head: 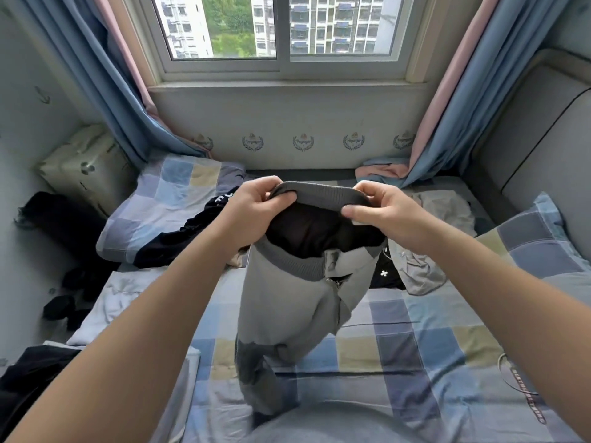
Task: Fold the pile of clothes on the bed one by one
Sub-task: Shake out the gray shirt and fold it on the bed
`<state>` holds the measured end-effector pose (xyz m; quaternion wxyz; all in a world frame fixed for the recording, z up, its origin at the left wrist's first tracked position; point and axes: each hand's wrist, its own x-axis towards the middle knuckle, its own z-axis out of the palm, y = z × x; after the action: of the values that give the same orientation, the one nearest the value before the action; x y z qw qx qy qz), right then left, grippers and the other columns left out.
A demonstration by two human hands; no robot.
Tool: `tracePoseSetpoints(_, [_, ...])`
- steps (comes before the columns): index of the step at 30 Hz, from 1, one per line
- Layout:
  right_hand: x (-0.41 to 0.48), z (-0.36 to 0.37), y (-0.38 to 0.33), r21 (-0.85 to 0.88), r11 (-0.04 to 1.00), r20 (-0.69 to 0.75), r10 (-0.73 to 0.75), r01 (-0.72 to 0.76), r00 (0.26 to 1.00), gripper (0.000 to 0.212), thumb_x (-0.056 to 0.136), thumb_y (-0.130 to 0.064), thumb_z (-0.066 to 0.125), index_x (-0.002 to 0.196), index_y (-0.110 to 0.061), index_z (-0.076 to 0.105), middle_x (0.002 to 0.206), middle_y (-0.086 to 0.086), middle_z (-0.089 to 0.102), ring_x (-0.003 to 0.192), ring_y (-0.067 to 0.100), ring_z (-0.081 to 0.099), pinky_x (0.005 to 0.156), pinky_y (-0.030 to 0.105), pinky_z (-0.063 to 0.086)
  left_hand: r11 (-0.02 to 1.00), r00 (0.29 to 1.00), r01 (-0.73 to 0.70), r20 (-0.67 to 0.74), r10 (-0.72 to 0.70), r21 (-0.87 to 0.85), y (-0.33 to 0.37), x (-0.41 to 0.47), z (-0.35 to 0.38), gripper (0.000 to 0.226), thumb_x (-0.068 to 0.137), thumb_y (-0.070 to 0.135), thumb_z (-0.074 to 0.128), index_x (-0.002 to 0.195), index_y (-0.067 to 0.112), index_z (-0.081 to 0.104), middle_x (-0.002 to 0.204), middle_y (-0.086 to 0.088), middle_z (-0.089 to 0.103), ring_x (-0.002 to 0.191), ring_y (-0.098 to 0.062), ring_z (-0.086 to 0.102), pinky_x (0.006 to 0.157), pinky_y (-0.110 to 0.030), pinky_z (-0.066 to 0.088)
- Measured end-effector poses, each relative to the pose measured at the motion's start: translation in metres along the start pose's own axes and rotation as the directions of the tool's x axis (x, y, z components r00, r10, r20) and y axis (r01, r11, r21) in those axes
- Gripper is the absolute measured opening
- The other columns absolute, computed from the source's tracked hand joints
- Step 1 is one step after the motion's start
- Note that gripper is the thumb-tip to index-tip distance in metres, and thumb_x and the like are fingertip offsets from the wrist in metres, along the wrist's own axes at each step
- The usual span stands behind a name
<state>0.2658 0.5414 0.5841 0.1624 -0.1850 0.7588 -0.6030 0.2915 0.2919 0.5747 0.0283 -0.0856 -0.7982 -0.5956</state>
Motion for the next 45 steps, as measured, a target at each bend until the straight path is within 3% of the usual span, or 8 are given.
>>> tracePoseSetpoints(7, [0.021, 0.022, 0.023, -0.783, 0.607, -0.145, 0.028, -0.132, 0.989, 0.004, 0.086, -0.010, 0.063, 0.082, -0.013, 0.063, 0.083, 0.004, 0.055, 0.081, 0.027, 0.057, 0.071, 0.038, 0.048, 0.998, 0.995, -0.018, -0.099, 0.013, -0.054, 0.018, -0.011, -0.044, 0.019, 0.087, 0.028, 0.064, 0.073, 0.016, 0.059, 0.068, -0.003, 0.054, 0.067, -0.018, 0.047, 0.063, -0.032, 0.036])
tracePoseSetpoints(15, [0.007, 0.070, -0.004, -0.321, 0.940, -0.026, 0.115, -0.117, 0.993, 0.011, 0.091, 0.005, 0.057, 0.093, -0.005, 0.059, 0.075, 0.006, 0.059, 0.066, 0.008, 0.053, 0.066, 0.022, 0.044, 0.997, 0.987, -0.031, -0.157, 0.042, 0.070, -0.001, -0.029, -0.090, 0.022, 0.087, 0.030, 0.068, 0.076, 0.014, 0.058, 0.067, -0.012, 0.052, 0.065, -0.019, 0.041, 0.065, -0.036, 0.033])
tracePoseSetpoints(19, [0.009, 0.109, -0.001, -0.379, 0.917, 0.021, 0.145, -0.126, 0.989, 0.034, 0.088, -0.031, 0.075, 0.116, -0.028, 0.056, 0.103, 0.001, 0.067, 0.089, 0.015, 0.068, 0.080, 0.031, 0.056, 0.998, 0.998, -0.055, -0.031, 0.055, -0.002, 0.005, -0.035, -0.074, 0.015, 0.089, 0.018, 0.069, 0.075, 0.015, 0.065, 0.068, -0.010, 0.059, 0.065, -0.018, 0.049, 0.065, -0.035, 0.038])
tracePoseSetpoints(23, [0.006, 0.129, 0.003, -0.354, 0.935, -0.109, -0.046, 0.005, 0.993, 0.021, 0.099, -0.018, 0.059, 0.094, 0.003, 0.059, 0.074, 0.006, 0.055, 0.068, 0.018, 0.051, 0.068, 0.036, 0.041, 0.998, 0.998, -0.057, 0.028, 0.057, -0.011, -0.001, -0.042, -0.065, 0.011, 0.089, 0.016, 0.072, 0.082, 0.009, 0.069, 0.072, -0.015, 0.065, 0.068, -0.019, 0.054, 0.066, -0.034, 0.043])
tracePoseSetpoints(28, [-0.025, 0.110, -0.021, -0.170, 0.985, -0.157, -0.040, 0.013, 0.987, 0.036, 0.100, -0.027, 0.058, 0.094, 0.008, 0.061, 0.080, 0.012, 0.052, 0.077, 0.024, 0.046, 0.070, 0.041, 0.036, 0.897, 0.992, -0.123, 0.071, 0.103, 0.424, -0.024, -0.057, -0.075, 0.012, 0.085, 0.017, 0.079, 0.084, 0.013, 0.068, 0.078, -0.007, 0.067, 0.068, -0.016, 0.056, 0.066, -0.032, 0.046])
tracePoseSetpoints(35, [-0.084, 0.061, -0.050, -0.391, 0.920, -0.141, -0.038, -0.021, 0.989, 0.011, 0.085, -0.002, 0.075, 0.093, -0.010, 0.071, 0.082, 0.006, 0.068, 0.074, 0.014, 0.062, 0.073, 0.029, 0.051, 0.689, 0.999, -0.004, 0.035, -0.032, 0.725, -0.003, -0.103, -0.049, 0.022, 0.080, -0.003, 0.054, 0.088, 0.014, 0.066, 0.083, -0.002, 0.061, 0.084, -0.027, 0.057, 0.067, -0.029, 0.039])
tracePoseSetpoints(41, [-0.146, 0.027, -0.035, -0.853, 0.510, -0.170, -0.066, -0.113, 0.983, 0.017, 0.081, -0.002, 0.065, 0.095, -0.012, 0.069, 0.092, 0.007, 0.063, 0.088, 0.026, 0.059, 0.075, 0.031, 0.046, 0.649, 0.988, 0.055, 0.051, -0.144, 0.759, 0.048, -0.146, -0.019, 0.031, 0.076, -0.003, 0.046, 0.074, 0.024, 0.062, 0.077, 0.002, 0.061, 0.079, -0.025, 0.057, 0.066, -0.030, 0.046])
tracePoseSetpoints(45, [-0.204, 0.020, -0.019, -0.740, 0.643, -0.235, 0.027, -0.197, 0.972, 0.004, 0.089, -0.015, 0.062, 0.087, -0.014, 0.065, 0.077, -0.004, 0.062, 0.074, 0.017, 0.054, 0.063, 0.028, 0.040, 0.700, 0.980, 0.118, 0.031, -0.197, 0.705, 0.067, -0.187, 0.002, 0.029, 0.082, 0.001, 0.049, 0.068, 0.024, 0.061, 0.076, -0.005, 0.061, 0.074, -0.024, 0.054, 0.066, -0.032, 0.043])
